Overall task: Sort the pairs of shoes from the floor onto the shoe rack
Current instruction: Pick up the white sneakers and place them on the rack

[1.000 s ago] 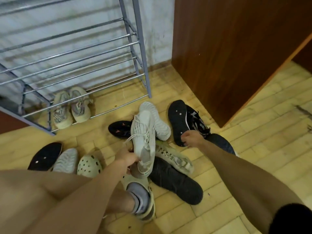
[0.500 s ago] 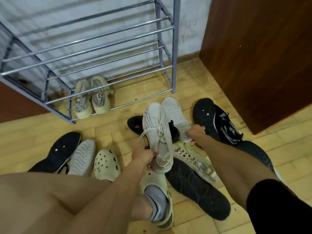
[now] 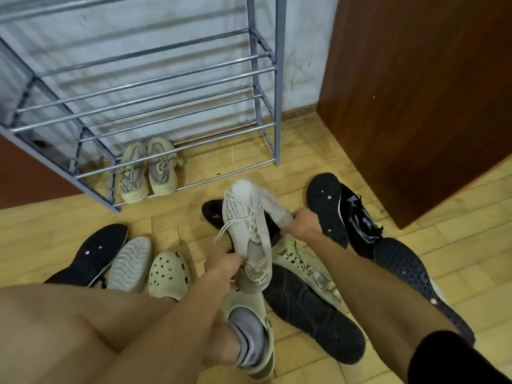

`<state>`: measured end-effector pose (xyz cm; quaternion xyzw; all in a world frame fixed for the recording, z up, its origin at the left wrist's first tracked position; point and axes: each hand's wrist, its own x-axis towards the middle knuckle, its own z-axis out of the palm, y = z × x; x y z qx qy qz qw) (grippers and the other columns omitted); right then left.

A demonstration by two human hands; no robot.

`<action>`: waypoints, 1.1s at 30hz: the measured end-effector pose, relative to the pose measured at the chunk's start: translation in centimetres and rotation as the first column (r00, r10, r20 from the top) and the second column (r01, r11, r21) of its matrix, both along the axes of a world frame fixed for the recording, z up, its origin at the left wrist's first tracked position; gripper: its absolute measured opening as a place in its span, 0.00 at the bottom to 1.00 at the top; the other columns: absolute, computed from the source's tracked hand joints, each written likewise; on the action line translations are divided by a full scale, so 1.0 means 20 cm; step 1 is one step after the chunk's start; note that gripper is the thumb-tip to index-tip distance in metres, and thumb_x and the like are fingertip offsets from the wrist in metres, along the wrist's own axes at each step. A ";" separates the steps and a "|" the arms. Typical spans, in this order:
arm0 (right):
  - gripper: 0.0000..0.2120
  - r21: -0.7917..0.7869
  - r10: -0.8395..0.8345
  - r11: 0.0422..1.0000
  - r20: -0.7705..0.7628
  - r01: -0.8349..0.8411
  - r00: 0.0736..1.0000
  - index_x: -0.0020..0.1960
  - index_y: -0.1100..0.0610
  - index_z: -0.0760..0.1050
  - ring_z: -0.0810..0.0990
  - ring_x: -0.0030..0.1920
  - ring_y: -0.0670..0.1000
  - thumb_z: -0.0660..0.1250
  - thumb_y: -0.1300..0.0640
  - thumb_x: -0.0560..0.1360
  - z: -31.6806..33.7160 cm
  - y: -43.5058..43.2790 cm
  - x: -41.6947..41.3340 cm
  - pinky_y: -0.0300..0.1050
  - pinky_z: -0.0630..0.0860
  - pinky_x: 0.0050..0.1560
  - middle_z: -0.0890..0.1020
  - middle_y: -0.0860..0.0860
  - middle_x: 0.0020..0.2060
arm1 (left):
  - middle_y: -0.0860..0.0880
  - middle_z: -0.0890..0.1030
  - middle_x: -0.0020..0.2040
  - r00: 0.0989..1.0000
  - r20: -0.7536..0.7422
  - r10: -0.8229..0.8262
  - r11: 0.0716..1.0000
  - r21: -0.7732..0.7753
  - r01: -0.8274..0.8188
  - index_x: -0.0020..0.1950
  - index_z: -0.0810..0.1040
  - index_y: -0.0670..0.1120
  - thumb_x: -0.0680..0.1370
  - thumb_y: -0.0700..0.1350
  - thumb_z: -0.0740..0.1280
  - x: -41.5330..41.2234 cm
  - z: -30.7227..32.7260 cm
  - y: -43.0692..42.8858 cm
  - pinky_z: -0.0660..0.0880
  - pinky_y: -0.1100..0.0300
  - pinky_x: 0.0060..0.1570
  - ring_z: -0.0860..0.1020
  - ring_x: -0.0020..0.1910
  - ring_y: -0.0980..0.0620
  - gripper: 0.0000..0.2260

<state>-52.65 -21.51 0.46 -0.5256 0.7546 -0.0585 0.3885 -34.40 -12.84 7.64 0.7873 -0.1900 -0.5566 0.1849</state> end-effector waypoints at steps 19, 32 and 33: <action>0.17 -0.049 0.379 0.920 -0.148 -0.390 0.913 0.29 0.53 0.66 0.71 0.34 0.51 0.60 0.55 0.77 0.09 0.63 -0.31 0.43 0.66 0.35 0.71 0.50 0.30 | 0.39 0.70 0.70 0.987 -0.144 -0.078 0.996 0.039 0.084 0.70 0.67 0.37 0.77 0.38 0.67 -0.20 0.09 0.12 0.74 0.43 0.59 0.71 0.67 0.37 0.22; 0.17 0.327 -0.253 0.927 0.185 0.183 0.949 0.51 0.63 0.73 0.73 0.31 0.51 0.66 0.49 0.75 -0.06 0.55 -0.36 0.43 0.72 0.32 0.74 0.54 0.35 | 0.40 0.79 0.54 0.980 0.054 -0.190 0.982 -0.007 0.191 0.51 0.74 0.42 0.72 0.38 0.72 -0.06 0.03 0.10 0.80 0.40 0.49 0.79 0.55 0.38 0.11; 0.14 0.361 -0.279 0.913 0.212 0.190 0.937 0.47 0.62 0.72 0.73 0.31 0.51 0.67 0.50 0.75 -0.05 0.54 -0.37 0.44 0.74 0.33 0.73 0.54 0.33 | 0.39 0.80 0.54 0.980 0.051 -0.191 0.981 -0.008 0.191 0.49 0.75 0.41 0.72 0.38 0.73 -0.06 0.02 0.10 0.80 0.40 0.49 0.79 0.55 0.38 0.10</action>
